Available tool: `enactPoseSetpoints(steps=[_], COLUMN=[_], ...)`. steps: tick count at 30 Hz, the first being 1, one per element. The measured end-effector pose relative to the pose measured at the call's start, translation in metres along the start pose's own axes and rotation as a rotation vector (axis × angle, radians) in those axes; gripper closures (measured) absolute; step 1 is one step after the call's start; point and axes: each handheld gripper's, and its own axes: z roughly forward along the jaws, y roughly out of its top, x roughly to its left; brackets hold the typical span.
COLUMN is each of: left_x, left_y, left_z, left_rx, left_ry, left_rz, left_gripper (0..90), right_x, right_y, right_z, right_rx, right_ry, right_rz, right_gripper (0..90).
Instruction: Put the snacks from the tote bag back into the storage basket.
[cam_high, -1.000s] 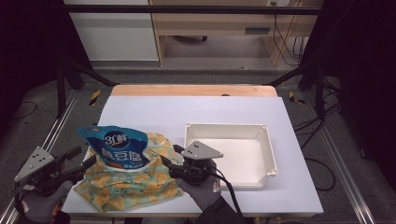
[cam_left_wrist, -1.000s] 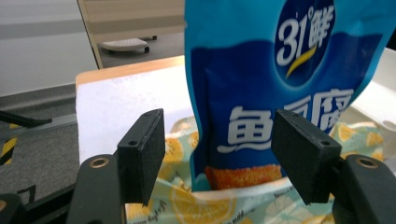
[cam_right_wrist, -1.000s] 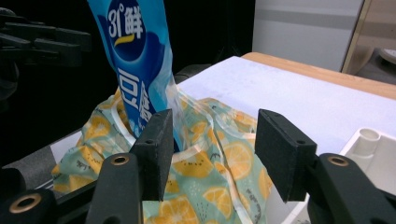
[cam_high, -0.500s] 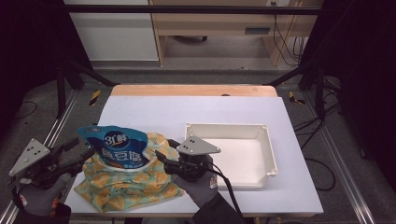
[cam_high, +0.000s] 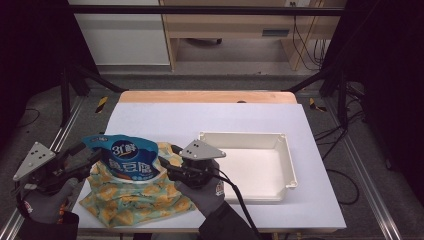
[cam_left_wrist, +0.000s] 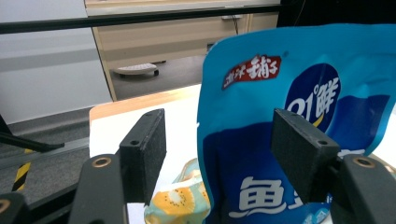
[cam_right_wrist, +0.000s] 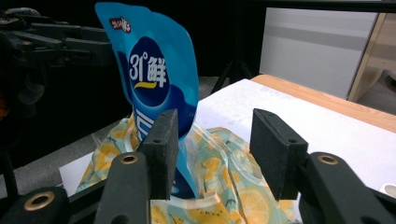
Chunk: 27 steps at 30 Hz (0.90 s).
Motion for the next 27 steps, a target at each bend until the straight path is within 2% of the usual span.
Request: enactPoseSetpoints(steps=[7,17,22,27], left_x=[0.002,0.004,0.004,0.003], left_y=[0.003,0.003,0.002,0.002], left_z=[0.006,0.011,0.011,0.010], left_rx=[-0.007,-0.009,0.003,0.009], left_ry=[0.001,-0.036,-0.049,-0.040], left_rz=[0.000,-0.015,-0.013,-0.006], left_gripper=[41.2,52.2,60.8,67.7], right_x=[-0.001,0.001,0.003,0.007], right_y=[0.004,0.013,0.015,0.015], right_z=[0.007,0.021,0.030,0.037], right_rx=[-0.011,-0.001,0.014,0.025], right_ry=[0.000,0.004,0.014,0.019], right_rz=[0.005,-0.008,-0.012,-0.018], right_gripper=[53.0,56.8,64.3,68.2])
